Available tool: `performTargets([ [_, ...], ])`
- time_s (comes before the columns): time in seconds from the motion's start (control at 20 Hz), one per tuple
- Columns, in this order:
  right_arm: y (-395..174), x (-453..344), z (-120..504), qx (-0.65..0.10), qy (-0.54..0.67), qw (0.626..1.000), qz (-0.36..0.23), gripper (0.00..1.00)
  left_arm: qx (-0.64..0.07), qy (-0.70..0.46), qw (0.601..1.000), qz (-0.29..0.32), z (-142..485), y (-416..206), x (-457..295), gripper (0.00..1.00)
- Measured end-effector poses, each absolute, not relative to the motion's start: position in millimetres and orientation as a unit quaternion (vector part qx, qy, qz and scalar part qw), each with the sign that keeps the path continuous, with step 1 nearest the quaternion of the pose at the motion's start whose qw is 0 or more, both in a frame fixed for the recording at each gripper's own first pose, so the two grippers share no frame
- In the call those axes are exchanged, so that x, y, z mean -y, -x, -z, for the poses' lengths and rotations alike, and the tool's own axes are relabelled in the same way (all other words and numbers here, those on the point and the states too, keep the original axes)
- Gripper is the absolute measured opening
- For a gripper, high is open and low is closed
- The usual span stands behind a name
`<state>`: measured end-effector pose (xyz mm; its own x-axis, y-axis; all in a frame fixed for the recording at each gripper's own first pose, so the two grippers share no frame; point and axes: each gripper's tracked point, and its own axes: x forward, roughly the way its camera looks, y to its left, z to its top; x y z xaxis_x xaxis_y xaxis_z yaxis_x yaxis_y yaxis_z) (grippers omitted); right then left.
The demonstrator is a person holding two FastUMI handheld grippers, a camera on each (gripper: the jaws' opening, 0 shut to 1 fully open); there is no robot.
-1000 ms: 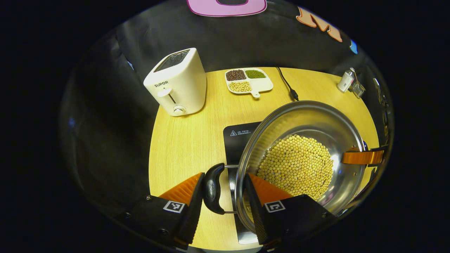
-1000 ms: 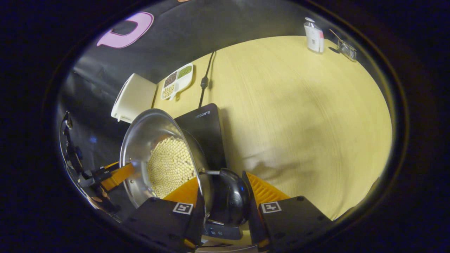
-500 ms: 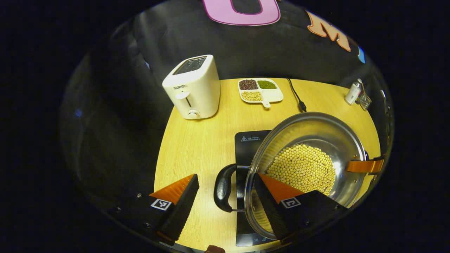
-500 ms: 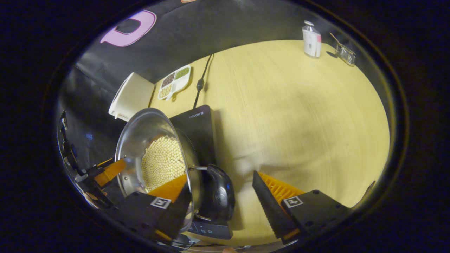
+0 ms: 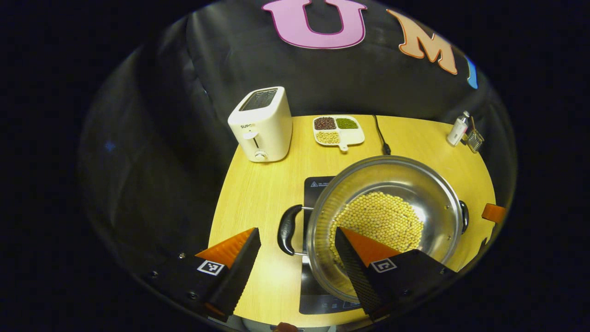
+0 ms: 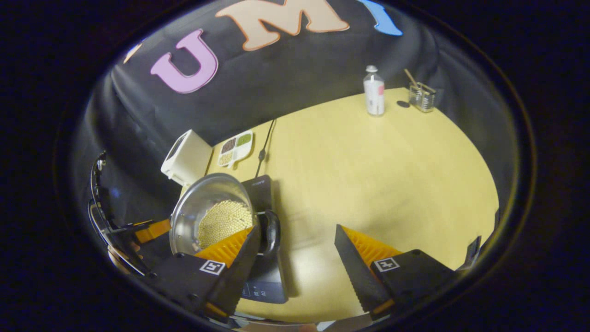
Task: First push the handle of the pot to place it horizontally, then grasp the pot with both hands and set it on the induction cooktop.
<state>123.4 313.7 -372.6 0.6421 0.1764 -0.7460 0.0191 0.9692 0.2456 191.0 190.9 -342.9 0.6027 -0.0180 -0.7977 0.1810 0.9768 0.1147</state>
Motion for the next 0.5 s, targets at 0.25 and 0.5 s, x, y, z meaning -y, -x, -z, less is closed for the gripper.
performTargets([
  [0.25,-102.0,-257.4,322.2,-0.375,-0.12,0.919,-0.027,1.0,-0.42,-0.087,0.899,0.082,309.7,-163.4,-137.8,0.99],
  [0.5,-84.8,-196.5,263.6,-0.319,-0.106,0.941,-0.032,0.93,-0.383,-0.083,0.913,0.112,257.1,-124.1,-62.6,0.99],
])
